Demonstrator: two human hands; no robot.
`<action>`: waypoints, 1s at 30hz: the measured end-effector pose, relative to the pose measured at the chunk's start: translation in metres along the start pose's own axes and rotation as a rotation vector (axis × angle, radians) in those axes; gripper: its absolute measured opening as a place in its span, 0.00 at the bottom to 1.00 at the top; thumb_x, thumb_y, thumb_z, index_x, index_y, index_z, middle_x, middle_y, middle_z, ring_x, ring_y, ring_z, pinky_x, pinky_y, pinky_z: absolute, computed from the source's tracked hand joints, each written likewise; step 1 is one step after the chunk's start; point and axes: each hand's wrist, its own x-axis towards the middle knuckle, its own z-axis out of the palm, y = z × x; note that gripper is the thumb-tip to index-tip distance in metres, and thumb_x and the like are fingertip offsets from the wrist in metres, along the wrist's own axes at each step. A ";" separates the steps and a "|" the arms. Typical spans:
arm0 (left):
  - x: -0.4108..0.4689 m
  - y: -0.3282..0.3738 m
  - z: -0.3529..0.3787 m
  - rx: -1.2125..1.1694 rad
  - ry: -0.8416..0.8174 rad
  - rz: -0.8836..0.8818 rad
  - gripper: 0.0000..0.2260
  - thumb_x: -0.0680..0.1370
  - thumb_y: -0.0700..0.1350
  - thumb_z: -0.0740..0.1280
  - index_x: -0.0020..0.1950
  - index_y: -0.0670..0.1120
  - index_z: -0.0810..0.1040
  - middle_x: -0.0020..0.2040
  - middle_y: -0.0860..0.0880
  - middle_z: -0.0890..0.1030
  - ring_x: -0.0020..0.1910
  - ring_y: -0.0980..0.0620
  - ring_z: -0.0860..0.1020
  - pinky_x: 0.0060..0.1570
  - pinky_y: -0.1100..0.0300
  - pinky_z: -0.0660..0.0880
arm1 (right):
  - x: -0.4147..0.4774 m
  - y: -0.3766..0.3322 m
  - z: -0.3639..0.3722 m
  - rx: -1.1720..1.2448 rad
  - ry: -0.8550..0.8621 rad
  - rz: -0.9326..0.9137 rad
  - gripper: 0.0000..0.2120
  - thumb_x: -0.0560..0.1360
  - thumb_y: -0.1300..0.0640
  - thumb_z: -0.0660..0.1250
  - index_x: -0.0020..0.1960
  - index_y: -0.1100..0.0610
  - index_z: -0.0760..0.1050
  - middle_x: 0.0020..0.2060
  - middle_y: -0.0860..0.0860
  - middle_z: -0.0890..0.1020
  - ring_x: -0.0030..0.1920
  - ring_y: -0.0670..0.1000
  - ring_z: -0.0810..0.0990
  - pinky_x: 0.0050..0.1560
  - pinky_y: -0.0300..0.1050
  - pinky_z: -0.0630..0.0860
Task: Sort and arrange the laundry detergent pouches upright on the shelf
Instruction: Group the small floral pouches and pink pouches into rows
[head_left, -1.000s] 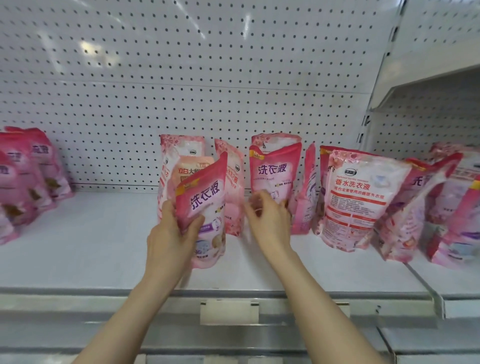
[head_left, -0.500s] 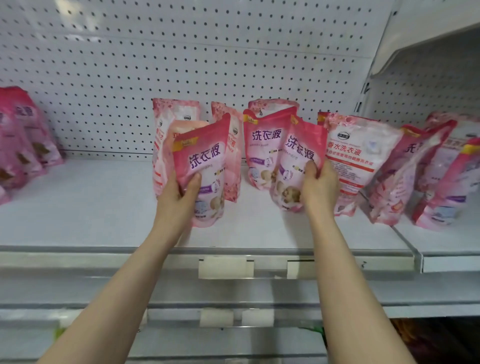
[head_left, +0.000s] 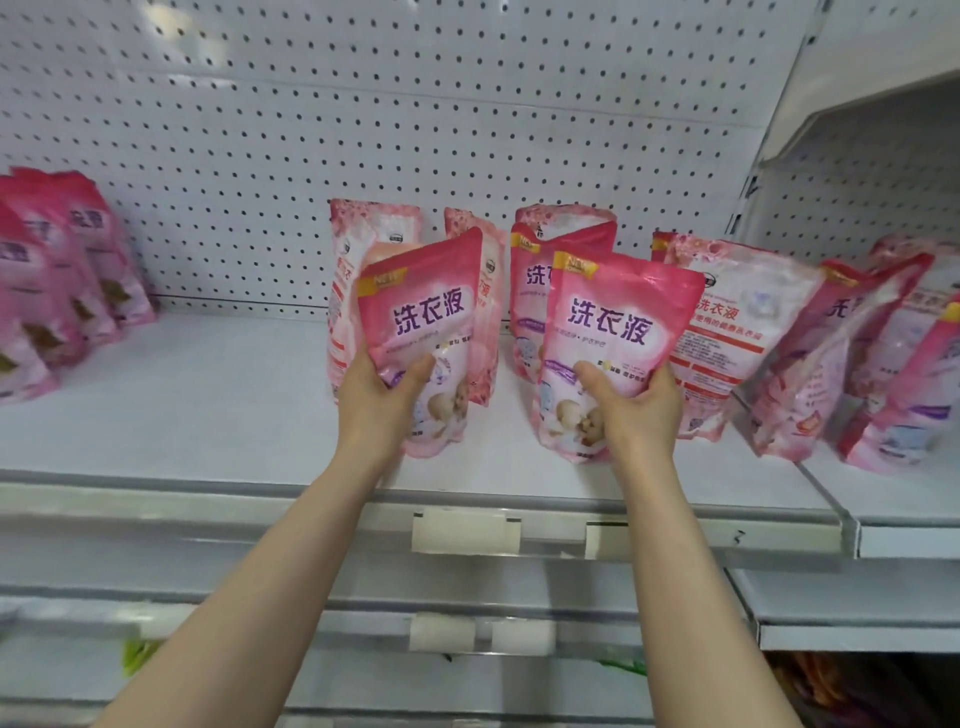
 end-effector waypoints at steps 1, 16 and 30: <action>0.000 0.001 -0.002 -0.051 0.006 -0.012 0.13 0.75 0.43 0.72 0.57 0.50 0.77 0.52 0.52 0.84 0.51 0.53 0.82 0.55 0.47 0.79 | -0.001 -0.001 0.000 0.033 0.003 0.016 0.20 0.66 0.56 0.80 0.55 0.50 0.78 0.50 0.45 0.85 0.50 0.47 0.84 0.56 0.55 0.81; -0.005 0.014 -0.129 -0.279 -0.181 -0.025 0.19 0.74 0.43 0.72 0.63 0.44 0.74 0.55 0.46 0.84 0.54 0.46 0.83 0.55 0.47 0.79 | -0.109 -0.084 0.049 0.363 -0.165 0.009 0.20 0.69 0.67 0.76 0.57 0.53 0.77 0.47 0.49 0.87 0.46 0.52 0.87 0.40 0.45 0.82; 0.004 -0.013 -0.397 -0.178 -0.053 0.014 0.25 0.69 0.49 0.73 0.65 0.48 0.73 0.57 0.50 0.83 0.55 0.50 0.82 0.55 0.49 0.79 | -0.254 -0.118 0.245 0.442 -0.270 0.051 0.21 0.67 0.69 0.76 0.55 0.52 0.77 0.45 0.47 0.87 0.45 0.49 0.87 0.39 0.42 0.82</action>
